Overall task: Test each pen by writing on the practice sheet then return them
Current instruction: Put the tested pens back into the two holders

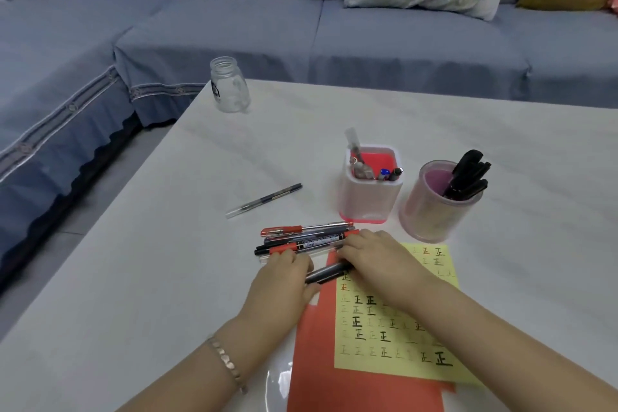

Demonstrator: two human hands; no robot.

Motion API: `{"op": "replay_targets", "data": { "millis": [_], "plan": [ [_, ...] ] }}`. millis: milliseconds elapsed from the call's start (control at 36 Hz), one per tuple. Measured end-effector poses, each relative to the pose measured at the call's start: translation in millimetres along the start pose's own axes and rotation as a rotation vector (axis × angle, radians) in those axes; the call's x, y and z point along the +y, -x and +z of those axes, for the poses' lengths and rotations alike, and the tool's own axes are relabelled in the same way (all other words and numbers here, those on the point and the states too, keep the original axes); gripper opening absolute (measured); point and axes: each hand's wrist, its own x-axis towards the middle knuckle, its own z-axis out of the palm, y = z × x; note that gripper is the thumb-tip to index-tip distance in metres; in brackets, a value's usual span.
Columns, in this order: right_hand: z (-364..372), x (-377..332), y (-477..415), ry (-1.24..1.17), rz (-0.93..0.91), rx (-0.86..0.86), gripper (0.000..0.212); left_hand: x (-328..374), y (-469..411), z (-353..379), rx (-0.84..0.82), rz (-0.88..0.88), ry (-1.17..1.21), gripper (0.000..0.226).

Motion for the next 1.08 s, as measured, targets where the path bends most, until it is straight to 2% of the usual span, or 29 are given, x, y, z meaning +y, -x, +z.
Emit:
{"op": "replay_targets", "data": {
  "millis": [83,194,250,306,361,472,528,583,639,695,750,861,945,1000,1083],
  "plan": [
    [-1.0,0.8,-2.5,0.116,-0.051,-0.067,0.022,-0.1,-2.0,0.9,-0.066,0.0,0.0,0.025],
    [-0.5,-1.2,-1.2,0.242,-0.117,0.025,0.007,1.8,-0.3,0.7,-0.108,0.02,-0.082,0.026],
    [-0.8,0.1,3.4,0.213,-0.146,0.016,0.007,2.1,1.6,-1.9,-0.105,0.012,0.017,0.023],
    [-9.6,-1.1,10.5,0.019,-0.085,-0.066,0.012,3.9,4.9,-9.6,-0.067,-0.033,0.27,0.014],
    [-20.2,0.6,21.3,-0.175,0.069,-0.1,0.011,8.6,6.5,-19.4,-0.031,-0.093,0.559,0.007],
    [-23.8,-1.0,52.6,-0.54,0.142,-0.077,0.014,24.9,6.5,-37.7,0.015,-0.207,1.062,0.006],
    [-26.4,-2.2,66.3,-0.727,0.183,-0.026,0.014,32.8,5.4,-43.7,0.031,-0.263,1.19,0.003],
    [-29.5,0.0,77.2,-0.827,0.245,0.105,0.014,38.6,3.3,-45.3,0.066,-0.319,1.291,0.003],
    [-34.8,4.7,85.9,-0.813,0.34,0.237,0.014,45.7,1.6,-45.9,0.102,-0.351,1.352,0.005],
    [-41.1,11.8,94.4,-0.693,0.437,0.331,0.014,54.7,-0.2,-48.9,0.157,-0.367,1.417,0.006],
    [-53.5,19.7,101.0,-0.551,0.513,0.386,0.022,65.4,-3.3,-54.9,0.225,-0.347,1.463,0.009],
    [-86.5,40.6,109.2,-0.465,0.579,0.511,0.033,92.2,-13.7,-73.6,0.369,-0.214,1.348,0.017],
    [-113.9,52.0,113.5,-0.326,0.59,0.612,0.02,114.7,-25.8,-90.2,0.532,-0.049,1.328,0.021],
    [-128.5,57.3,115.1,-0.318,0.609,0.688,0.01,129.1,-36.2,-100.5,0.619,0.046,1.321,0.023],
    [-138.6,65.5,110.1,-0.322,0.635,0.668,0.008,145.3,-54.2,-105.8,0.628,0.129,1.343,0.022]
  ]
}}
